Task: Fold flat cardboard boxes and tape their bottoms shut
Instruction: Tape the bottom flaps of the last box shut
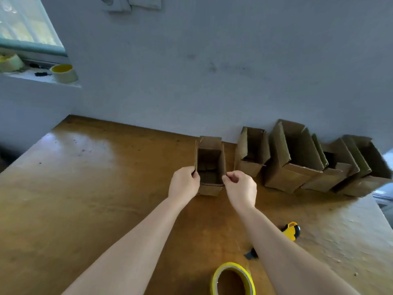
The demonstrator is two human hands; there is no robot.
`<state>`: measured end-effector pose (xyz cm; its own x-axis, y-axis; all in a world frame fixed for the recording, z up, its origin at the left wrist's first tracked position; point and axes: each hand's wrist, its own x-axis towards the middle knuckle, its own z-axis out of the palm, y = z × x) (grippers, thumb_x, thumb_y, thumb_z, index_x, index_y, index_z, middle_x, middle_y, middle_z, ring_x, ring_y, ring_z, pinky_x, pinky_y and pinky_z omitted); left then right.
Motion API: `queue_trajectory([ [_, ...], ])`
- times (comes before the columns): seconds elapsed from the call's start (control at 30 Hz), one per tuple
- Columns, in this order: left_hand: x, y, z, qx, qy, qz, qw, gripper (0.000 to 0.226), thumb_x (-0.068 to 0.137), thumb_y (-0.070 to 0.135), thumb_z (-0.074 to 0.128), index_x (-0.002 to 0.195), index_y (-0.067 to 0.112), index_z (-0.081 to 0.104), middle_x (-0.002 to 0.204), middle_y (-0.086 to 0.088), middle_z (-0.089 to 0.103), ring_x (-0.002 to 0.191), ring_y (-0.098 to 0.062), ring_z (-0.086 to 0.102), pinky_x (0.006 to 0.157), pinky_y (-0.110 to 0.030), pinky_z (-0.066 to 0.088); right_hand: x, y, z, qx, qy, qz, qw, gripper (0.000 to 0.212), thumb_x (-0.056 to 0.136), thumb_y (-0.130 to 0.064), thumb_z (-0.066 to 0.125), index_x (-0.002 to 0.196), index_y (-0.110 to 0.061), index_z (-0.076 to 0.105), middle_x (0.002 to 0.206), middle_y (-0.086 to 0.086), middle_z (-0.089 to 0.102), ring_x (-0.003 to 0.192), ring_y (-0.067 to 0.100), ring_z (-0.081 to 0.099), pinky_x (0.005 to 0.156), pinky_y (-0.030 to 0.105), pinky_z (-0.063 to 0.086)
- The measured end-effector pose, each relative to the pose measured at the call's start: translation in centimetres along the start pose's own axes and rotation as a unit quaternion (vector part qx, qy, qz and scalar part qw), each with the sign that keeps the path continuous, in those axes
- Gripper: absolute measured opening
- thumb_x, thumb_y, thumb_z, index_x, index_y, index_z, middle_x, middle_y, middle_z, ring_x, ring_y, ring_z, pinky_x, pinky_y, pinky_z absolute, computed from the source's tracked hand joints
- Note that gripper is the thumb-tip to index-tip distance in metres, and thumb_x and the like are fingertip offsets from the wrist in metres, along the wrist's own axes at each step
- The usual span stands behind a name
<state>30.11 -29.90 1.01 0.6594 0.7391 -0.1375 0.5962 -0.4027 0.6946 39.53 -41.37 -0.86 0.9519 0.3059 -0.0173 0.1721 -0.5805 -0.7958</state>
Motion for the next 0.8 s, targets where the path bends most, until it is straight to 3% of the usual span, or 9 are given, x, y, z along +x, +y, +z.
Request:
queue_trajectory([
  [0.1,2.9,0.8,-0.5,-0.015,-0.020,0.023,0.999,0.034,0.100,0.021,0.042,0.117,-0.003,0.058,0.113,-0.023,0.063,0.095,-0.035,0.064,0.082,-0.041,0.053,1.8,-1.3,0.4,-0.012,0.040,0.011,0.999,0.022,0.091,-0.024,0.065,0.110,-0.017,0.071,0.103,-0.001,0.070,0.085,0.006,0.054,0.074,0.019,0.043],
  [0.3,7.5,1.9,-0.1,-0.021,-0.044,0.047,0.998,0.033,0.101,0.020,0.042,0.120,0.000,0.060,0.118,-0.018,0.063,0.106,-0.031,0.061,0.094,-0.043,0.051,5.3,-3.0,0.6,-0.079,0.061,0.022,0.995,0.022,0.093,-0.025,0.063,0.112,-0.018,0.072,0.103,0.000,0.072,0.086,0.013,0.061,0.069,0.022,0.044],
  [0.5,10.6,1.9,1.4,-0.005,-0.063,0.063,0.996,0.032,0.101,0.022,0.041,0.120,0.006,0.061,0.115,-0.012,0.065,0.098,-0.023,0.063,0.088,-0.035,0.053,7.4,-3.2,1.2,-0.119,0.071,0.028,0.990,0.021,0.093,-0.023,0.062,0.111,-0.016,0.071,0.102,0.003,0.071,0.089,0.018,0.064,0.072,0.025,0.049],
  [0.63,11.5,2.2,2.2,0.004,-0.050,0.085,0.995,0.035,0.101,0.022,0.042,0.132,0.014,0.055,0.129,-0.008,0.060,0.114,-0.022,0.058,0.093,-0.028,0.045,8.3,-3.1,1.6,-0.138,0.065,0.031,0.988,0.020,0.093,-0.024,0.062,0.110,-0.018,0.071,0.100,0.002,0.071,0.086,0.017,0.064,0.073,0.029,0.052],
  [0.8,12.0,2.4,2.6,0.042,-0.058,0.082,0.994,0.041,0.099,0.035,0.047,0.137,0.018,0.050,0.134,-0.004,0.057,0.120,-0.021,0.055,0.092,-0.028,0.047,8.4,-3.1,1.7,-0.145,0.050,0.026,0.988,0.022,0.093,-0.027,0.063,0.112,-0.020,0.069,0.100,0.000,0.070,0.078,0.010,0.056,0.065,0.023,0.046],
])
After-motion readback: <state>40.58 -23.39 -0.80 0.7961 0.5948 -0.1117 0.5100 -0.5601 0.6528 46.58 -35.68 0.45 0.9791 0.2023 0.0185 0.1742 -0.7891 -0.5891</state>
